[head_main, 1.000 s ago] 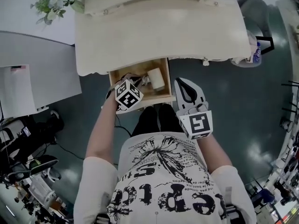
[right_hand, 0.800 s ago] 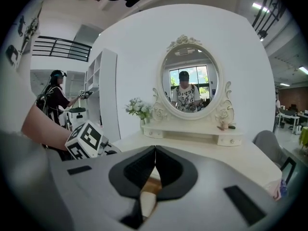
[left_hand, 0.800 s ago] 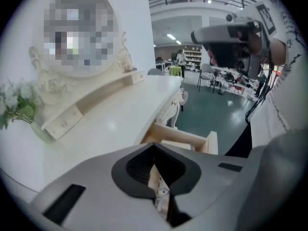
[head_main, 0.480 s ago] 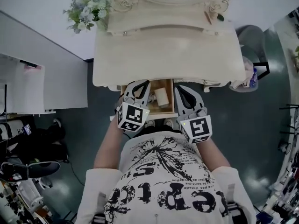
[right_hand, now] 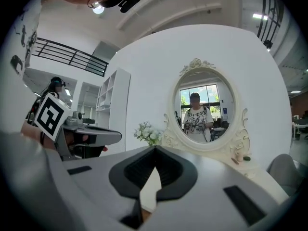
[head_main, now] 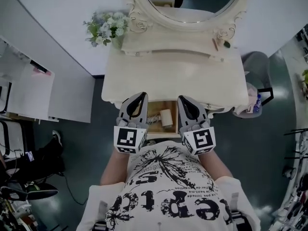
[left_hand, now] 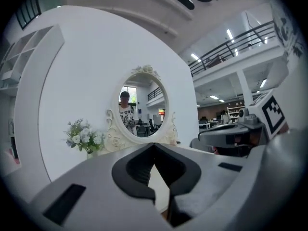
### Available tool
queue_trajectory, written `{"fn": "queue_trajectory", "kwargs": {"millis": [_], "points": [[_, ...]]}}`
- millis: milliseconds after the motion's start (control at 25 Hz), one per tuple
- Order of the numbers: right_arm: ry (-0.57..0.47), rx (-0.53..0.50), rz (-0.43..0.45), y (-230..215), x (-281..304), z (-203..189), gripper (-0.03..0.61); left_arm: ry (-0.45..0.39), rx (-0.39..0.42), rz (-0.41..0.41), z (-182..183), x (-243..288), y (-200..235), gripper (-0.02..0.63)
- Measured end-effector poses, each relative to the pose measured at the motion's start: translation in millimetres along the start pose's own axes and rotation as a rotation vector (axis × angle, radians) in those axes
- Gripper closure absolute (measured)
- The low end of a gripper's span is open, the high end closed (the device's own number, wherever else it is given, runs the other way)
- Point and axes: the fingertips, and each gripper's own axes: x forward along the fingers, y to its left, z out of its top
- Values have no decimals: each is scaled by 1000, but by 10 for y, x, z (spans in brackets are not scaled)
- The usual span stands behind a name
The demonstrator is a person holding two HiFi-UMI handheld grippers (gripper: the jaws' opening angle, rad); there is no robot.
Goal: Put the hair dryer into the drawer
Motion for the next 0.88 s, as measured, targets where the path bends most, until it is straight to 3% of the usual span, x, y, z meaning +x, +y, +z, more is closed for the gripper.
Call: {"fn": "queue_trajectory", "kwargs": {"millis": [200,600,880], "points": [[-13,-17,12,-32,13,88,561,-37,-6,13,145,-27,8,592],[-20,-33,39,14,22,104,561,-33,28,14,170,-67,-66,592],[-22,-45,35,26,22,117,561,-30,8,6,142,-75,-50,594]]}}
